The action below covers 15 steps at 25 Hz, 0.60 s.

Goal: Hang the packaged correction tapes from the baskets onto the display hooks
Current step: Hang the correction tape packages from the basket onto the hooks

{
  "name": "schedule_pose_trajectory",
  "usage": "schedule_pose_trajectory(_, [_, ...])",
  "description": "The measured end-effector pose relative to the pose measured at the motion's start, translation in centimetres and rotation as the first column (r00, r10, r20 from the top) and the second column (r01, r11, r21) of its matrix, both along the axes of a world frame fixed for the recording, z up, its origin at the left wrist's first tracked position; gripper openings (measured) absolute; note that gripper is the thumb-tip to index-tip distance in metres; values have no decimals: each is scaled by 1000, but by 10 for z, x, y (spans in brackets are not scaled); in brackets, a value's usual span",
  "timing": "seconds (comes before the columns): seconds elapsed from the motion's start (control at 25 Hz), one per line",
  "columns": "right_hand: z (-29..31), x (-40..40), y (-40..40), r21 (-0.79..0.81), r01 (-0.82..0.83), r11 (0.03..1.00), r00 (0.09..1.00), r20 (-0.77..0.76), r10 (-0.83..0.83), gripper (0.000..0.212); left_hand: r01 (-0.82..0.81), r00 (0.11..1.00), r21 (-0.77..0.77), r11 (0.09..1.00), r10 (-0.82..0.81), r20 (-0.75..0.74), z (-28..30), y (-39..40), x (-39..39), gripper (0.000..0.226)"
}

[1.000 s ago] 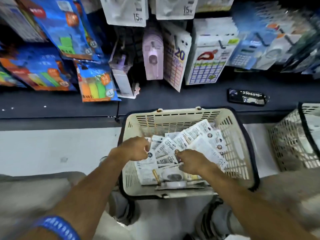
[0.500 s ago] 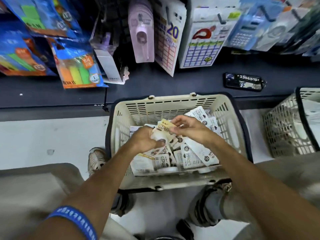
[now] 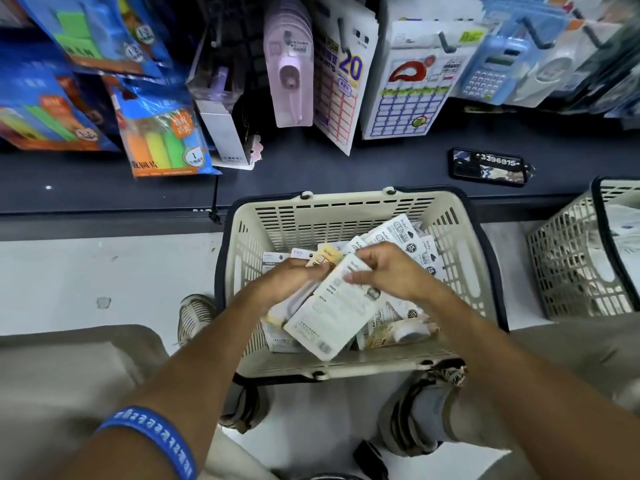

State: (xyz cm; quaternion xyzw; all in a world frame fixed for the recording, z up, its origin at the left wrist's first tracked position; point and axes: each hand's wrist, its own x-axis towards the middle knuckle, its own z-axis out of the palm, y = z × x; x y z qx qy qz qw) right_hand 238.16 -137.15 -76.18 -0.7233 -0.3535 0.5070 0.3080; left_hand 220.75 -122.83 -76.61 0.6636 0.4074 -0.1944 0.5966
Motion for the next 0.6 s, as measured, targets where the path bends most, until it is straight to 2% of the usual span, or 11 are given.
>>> schedule_pose_trajectory(0.08, [10, 2, 10, 140, 198, 970, 976, -124, -181, 3, -6, 999, -196, 981, 14, 41, 4, -4, 3, 55])
schedule_pose_trajectory(0.16, [9, -3, 14, 161, 319, 934, 932, -231, -279, 5, -14, 997, -206, 979, 29, 71, 5, -8, 7, 46])
schedule_pose_trajectory(0.24, [5, -3, 9, 36, 288, 957, 927, -260, -270, 10, -62, 995, -166, 984, 73, 61, 1, -9, 10, 47])
schedule_pose_trajectory(0.32, [7, 3, 4, -89, 180, 980, 962, -194, -194, 11, -199, 977, -226, 954, 211, 33, 0, -8, 7, 42])
schedule_pose_trajectory(0.36, [11, 7, 5, -87, 216, 972, 961, -156, -228, 10, -279, 954, -285, 917, 299, 30, 0, -5, 5, 41])
schedule_pose_trajectory(0.44, [25, 16, 10, 61, 407, 911, 911, -94, -401, 10, -391, 895, -371, 842, 442, 59, 2, 1, 1, 51])
schedule_pose_trajectory(0.52, [41, 19, 16, 298, 539, 788, 824, 7, -567, 6, -501, 824, -361, 787, 561, 79, 3, 9, 1, 58])
schedule_pose_trajectory(0.56, [46, 17, 18, 434, 488, 757, 796, 135, -590, 10, -559, 785, -345, 754, 615, 72, 4, 13, 2, 52])
schedule_pose_trajectory(0.6, [48, 11, 16, 539, 334, 773, 777, 307, -549, 12, -604, 755, -327, 727, 653, 58, 4, 15, 3, 41])
